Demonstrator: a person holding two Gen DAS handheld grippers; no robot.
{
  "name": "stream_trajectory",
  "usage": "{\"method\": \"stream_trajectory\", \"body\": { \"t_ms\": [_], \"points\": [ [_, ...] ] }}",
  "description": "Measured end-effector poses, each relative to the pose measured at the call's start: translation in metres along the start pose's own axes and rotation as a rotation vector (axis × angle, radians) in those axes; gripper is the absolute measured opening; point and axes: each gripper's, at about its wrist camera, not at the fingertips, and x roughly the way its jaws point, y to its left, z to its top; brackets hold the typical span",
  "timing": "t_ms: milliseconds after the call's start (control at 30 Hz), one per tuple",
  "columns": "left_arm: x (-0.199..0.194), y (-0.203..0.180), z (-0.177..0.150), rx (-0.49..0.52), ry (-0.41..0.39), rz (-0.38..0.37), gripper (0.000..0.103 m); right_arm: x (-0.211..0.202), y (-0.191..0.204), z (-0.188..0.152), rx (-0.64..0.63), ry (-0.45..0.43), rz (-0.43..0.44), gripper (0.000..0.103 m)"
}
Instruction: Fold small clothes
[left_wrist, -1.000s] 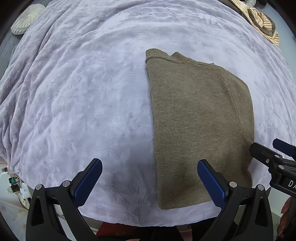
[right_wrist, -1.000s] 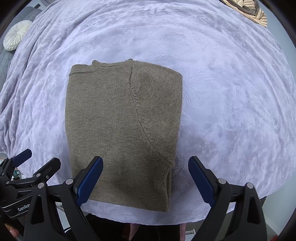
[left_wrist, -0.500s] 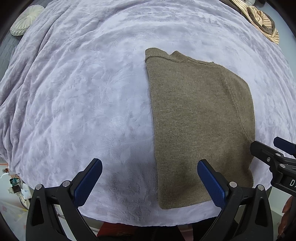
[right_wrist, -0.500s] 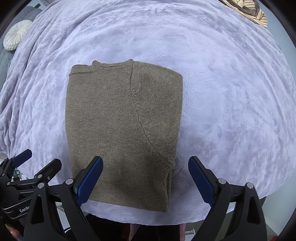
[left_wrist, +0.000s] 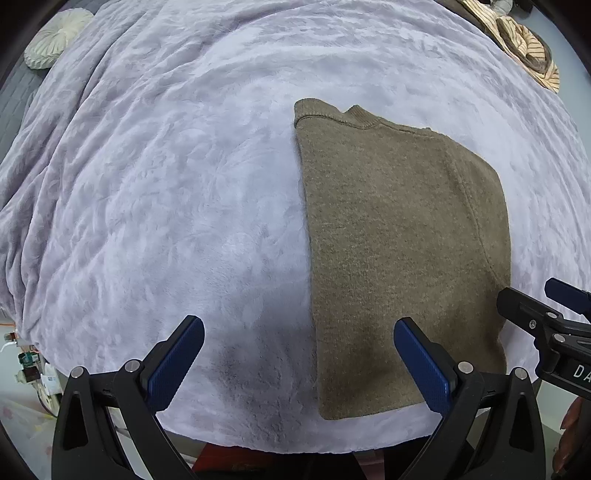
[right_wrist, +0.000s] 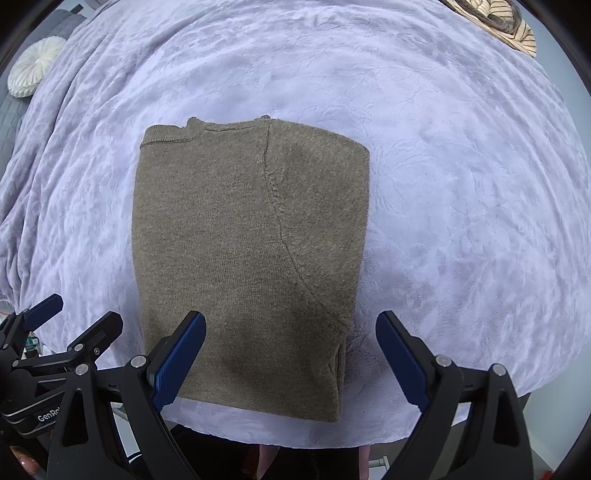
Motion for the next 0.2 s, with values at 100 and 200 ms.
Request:
{"method": "stream_trajectory", "body": {
  "t_ms": [100,200],
  "points": [
    [-0.0006,-0.0016,-0.0014,0.001,-0.008,0.009,0.103,0.0008,0.0006,-0.0001,0.001,0.000,0.000,0.095],
    [-0.0007,-0.0032,-0.0022,0.000,-0.008,0.011,0.103,0.0014,0.0007,0.0002,-0.001,0.002,-0.003,0.095]
  ]
}}
